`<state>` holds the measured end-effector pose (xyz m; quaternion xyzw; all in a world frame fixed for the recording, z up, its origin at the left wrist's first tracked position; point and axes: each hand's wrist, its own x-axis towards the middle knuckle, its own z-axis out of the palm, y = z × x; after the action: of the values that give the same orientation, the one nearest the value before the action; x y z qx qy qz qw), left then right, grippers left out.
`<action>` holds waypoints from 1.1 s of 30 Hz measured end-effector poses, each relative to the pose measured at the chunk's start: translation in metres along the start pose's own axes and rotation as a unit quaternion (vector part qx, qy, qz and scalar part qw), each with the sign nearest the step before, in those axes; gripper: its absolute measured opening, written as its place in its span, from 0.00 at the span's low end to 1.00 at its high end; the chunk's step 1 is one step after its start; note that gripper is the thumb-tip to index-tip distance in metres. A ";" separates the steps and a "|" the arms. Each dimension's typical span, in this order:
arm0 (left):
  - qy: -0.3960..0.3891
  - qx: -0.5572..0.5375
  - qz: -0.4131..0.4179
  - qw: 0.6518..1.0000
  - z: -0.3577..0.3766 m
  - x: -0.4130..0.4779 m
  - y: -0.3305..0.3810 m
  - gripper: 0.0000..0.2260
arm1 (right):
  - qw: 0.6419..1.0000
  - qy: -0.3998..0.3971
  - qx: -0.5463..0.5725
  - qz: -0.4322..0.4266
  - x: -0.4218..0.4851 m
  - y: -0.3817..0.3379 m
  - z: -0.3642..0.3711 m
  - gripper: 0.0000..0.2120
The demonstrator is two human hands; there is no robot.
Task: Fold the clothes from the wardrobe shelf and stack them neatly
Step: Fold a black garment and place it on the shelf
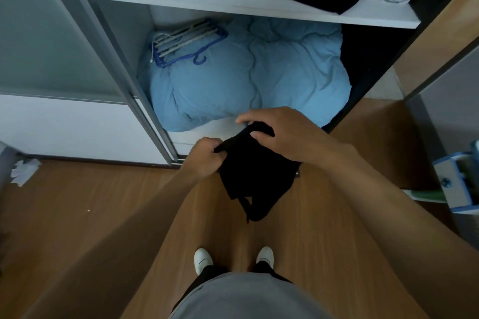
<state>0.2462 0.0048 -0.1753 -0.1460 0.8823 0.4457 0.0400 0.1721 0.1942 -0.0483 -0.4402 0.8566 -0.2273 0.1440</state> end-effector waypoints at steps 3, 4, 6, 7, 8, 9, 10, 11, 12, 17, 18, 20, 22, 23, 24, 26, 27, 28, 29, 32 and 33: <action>0.031 0.006 0.013 0.999 -0.010 0.000 0.000 0.12 | 0.993 -0.100 -0.055 0.038 0.001 0.010 -0.007 0.14; 0.037 -0.001 0.017 0.999 -0.012 -0.001 0.002 0.12 | 0.990 -0.115 -0.066 0.047 0.002 0.012 -0.007 0.13; 0.046 -0.013 0.021 0.999 -0.014 -0.001 0.005 0.14 | 0.990 -0.101 -0.078 0.059 0.005 0.013 -0.002 0.11; 0.050 -0.017 0.024 0.998 -0.014 -0.001 0.005 0.17 | 0.991 -0.082 -0.083 0.066 0.007 0.013 -0.001 0.11; 0.055 -0.021 0.026 0.998 -0.013 -0.001 0.005 0.19 | 0.992 -0.063 -0.084 0.074 0.008 0.014 0.000 0.10; 0.058 -0.028 0.028 0.998 -0.013 -0.001 0.006 0.19 | 0.992 -0.046 -0.080 0.082 0.009 0.016 0.001 0.10; 0.061 -0.040 0.030 0.997 -0.014 -0.001 0.006 0.18 | 0.993 -0.035 -0.067 0.090 0.010 0.018 0.001 0.09; 0.063 -0.054 0.032 0.996 -0.015 -0.002 0.008 0.17 | 0.994 -0.033 -0.046 0.091 0.010 0.020 0.000 0.10; 0.065 -0.068 0.030 0.995 -0.017 -0.002 0.010 0.15 | 0.995 -0.043 -0.017 0.085 0.010 0.022 0.000 0.12; 0.088 -0.094 0.014 0.992 -0.031 -0.003 0.022 0.19 | 0.993 -0.085 0.066 0.038 0.007 0.022 0.005 0.11; 0.096 -0.091 0.009 0.991 -0.034 -0.003 0.022 0.18 | 0.994 -0.077 0.071 0.037 0.007 0.022 0.007 0.10; 0.110 -0.079 -0.007 0.991 -0.039 -0.004 0.020 0.12 | 0.992 -0.066 0.093 0.044 0.009 0.019 0.008 0.08; 0.118 -0.051 -0.025 0.991 -0.043 -0.005 0.016 0.08 | 0.988 -0.064 0.133 0.053 0.012 0.014 0.009 0.08; 0.121 -0.039 -0.030 0.991 -0.044 -0.006 0.013 0.09 | 0.985 -0.068 0.146 0.055 0.013 0.011 0.009 0.08; 0.125 -0.034 -0.034 0.991 -0.045 -0.006 0.011 0.09 | 0.985 -0.075 0.146 0.056 0.015 0.008 0.010 0.08; 0.137 -0.035 -0.040 0.989 -0.046 -0.006 0.007 0.09 | 0.987 -0.089 0.122 0.057 0.019 0.002 0.014 0.09; 0.148 -0.038 -0.041 0.987 -0.047 -0.006 0.007 0.09 | 0.988 -0.096 0.104 0.055 0.020 0.000 0.015 0.10; 0.160 -0.041 -0.040 0.985 -0.048 -0.005 0.008 0.09 | 0.990 -0.104 0.080 0.055 0.022 -0.001 0.016 0.11; 0.173 -0.040 -0.036 0.983 -0.048 -0.005 0.009 0.10 | 0.991 -0.114 0.050 0.056 0.023 -0.002 0.016 0.13; 0.193 -0.009 -0.019 0.981 -0.048 -0.005 0.012 0.09 | 0.991 -0.114 -0.044 0.061 0.026 -0.003 0.011 0.17; 0.194 0.004 -0.013 0.981 -0.047 -0.005 0.011 0.08 | 0.991 -0.098 -0.064 0.065 0.028 -0.003 0.008 0.16</action>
<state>0.2502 -0.0255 -0.1372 -0.2407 0.8732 0.4047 -0.1258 0.1616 0.1677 -0.0547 -0.4123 0.8778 -0.1183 0.2134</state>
